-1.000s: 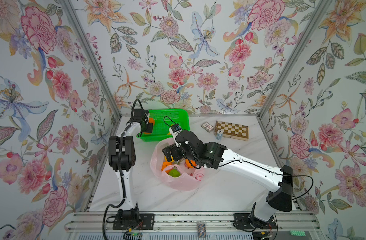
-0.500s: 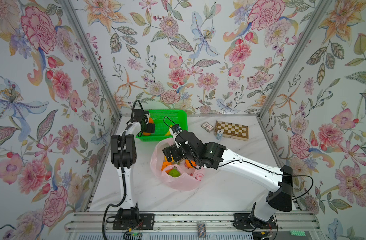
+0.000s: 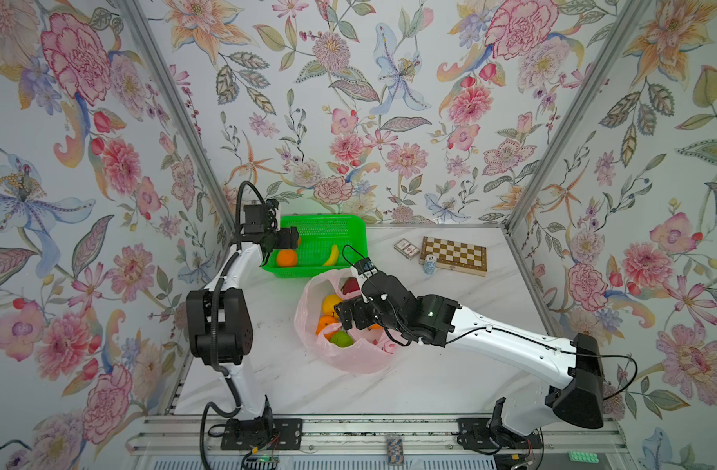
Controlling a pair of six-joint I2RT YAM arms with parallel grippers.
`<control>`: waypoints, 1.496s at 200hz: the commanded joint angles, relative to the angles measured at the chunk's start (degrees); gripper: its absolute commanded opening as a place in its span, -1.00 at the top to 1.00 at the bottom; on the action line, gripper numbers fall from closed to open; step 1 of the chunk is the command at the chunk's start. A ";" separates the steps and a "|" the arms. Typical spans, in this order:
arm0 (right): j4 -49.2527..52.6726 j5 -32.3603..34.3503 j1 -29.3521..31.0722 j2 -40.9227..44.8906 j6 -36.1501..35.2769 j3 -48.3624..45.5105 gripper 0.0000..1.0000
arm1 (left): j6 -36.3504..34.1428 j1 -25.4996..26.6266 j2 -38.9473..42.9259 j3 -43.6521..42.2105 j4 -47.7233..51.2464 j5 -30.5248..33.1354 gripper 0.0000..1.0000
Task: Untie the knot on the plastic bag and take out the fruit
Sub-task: 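Carry the orange with the left gripper into the green basket and release, then bring the left gripper back to the bag while the right gripper reaches inside, then grasp another orange deep in the pink bag with the right gripper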
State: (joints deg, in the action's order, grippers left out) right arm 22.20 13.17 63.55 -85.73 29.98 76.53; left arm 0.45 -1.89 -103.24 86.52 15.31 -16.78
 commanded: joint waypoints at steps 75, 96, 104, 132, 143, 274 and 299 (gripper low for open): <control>-12.70 -8.32 -6.73 5.14 11.53 -16.19 -0.98 | 6.56 14.26 36.25 -19.32 -2.62 -4.00 -0.68; -11.40 -8.11 -7.26 2.91 12.47 -16.26 -0.93 | 7.47 18.97 41.08 -22.10 0.48 -3.61 -0.62; -10.34 -7.01 -7.50 1.95 13.17 -16.32 -0.91 | 7.79 20.84 42.69 -23.26 1.98 -3.73 -0.60; -9.57 -8.15 -9.44 -0.52 14.98 -17.81 -0.86 | 9.80 27.13 47.91 -27.72 7.90 -3.03 -0.56; -9.99 -8.86 -10.08 -1.11 15.56 -18.79 -0.84 | 11.51 29.09 49.64 -29.56 9.31 -2.33 -0.55; -11.56 -10.79 -11.93 -4.31 19.70 -22.48 -0.78 | 24.90 48.50 43.84 -50.48 8.64 4.49 -0.56; -12.74 -10.23 -13.24 -5.49 18.58 -19.96 -0.78 | 24.94 51.33 41.41 -52.50 5.90 4.02 -0.46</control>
State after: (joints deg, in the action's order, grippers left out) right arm 10.98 1.96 51.66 -90.26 48.90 53.49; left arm 24.08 46.98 -60.12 36.01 24.18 -13.06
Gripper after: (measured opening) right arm 0.891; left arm 0.754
